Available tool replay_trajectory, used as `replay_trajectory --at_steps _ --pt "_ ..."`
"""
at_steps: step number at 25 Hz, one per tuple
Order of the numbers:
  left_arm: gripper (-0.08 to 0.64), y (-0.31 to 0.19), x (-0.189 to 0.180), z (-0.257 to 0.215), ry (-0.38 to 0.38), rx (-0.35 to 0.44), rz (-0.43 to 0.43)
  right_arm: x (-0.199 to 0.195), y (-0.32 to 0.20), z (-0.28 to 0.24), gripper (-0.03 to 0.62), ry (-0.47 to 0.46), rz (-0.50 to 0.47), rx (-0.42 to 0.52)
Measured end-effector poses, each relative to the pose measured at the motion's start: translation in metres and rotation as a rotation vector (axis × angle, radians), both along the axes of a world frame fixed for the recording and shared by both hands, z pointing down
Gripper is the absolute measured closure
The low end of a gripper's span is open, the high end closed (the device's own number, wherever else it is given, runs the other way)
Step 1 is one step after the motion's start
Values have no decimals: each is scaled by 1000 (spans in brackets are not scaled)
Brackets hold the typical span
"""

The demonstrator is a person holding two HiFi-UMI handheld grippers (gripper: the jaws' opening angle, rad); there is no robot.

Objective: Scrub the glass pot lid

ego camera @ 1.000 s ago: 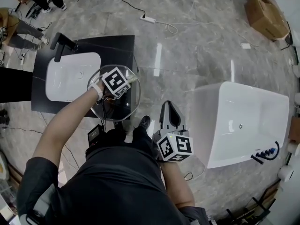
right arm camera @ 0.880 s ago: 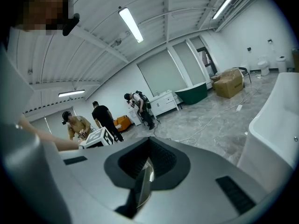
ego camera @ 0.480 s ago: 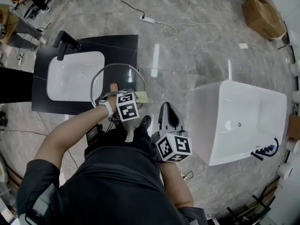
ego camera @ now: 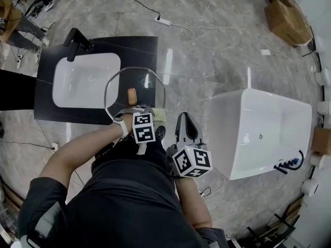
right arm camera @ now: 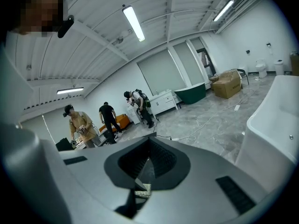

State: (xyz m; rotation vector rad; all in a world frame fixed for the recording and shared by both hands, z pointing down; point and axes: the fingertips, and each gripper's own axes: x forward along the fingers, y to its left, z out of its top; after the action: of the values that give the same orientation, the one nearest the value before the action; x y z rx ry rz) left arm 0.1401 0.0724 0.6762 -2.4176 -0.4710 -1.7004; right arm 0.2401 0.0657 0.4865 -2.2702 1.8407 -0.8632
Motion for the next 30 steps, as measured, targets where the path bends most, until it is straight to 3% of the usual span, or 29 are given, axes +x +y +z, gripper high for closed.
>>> replay_trajectory --at_steps 3,6,9,12,14,17,20,25,30 --pt "488 -3 3 -9 57 48 4 -4 3 -3 586 8 7 -8" --pt "488 -13 9 -27 125 51 -46 1 8 -13 586 21 33 -4" --pt "488 -27 14 -55 226 -10 -164 9 11 -25 586 41 45 12" --pt "488 -48 16 -102 410 -102 -319 12 6 -32 586 53 37 26" --pt "488 -69 12 -133 509 -90 -407 12 1 -34 586 47 20 29" --pt "488 -102 0 -162 587 11 -503 9 -8 -34 585 27 -18 30" --pt "488 -127 -26 -167 599 75 -599 1 -18 -31 586 15 -57 29" --pt "488 -159 -100 -135 545 20 -864 -5 -31 -23 586 8 -121 14" --pt "488 -182 -147 -116 531 87 -903 -16 -41 -19 586 -2 -160 6"
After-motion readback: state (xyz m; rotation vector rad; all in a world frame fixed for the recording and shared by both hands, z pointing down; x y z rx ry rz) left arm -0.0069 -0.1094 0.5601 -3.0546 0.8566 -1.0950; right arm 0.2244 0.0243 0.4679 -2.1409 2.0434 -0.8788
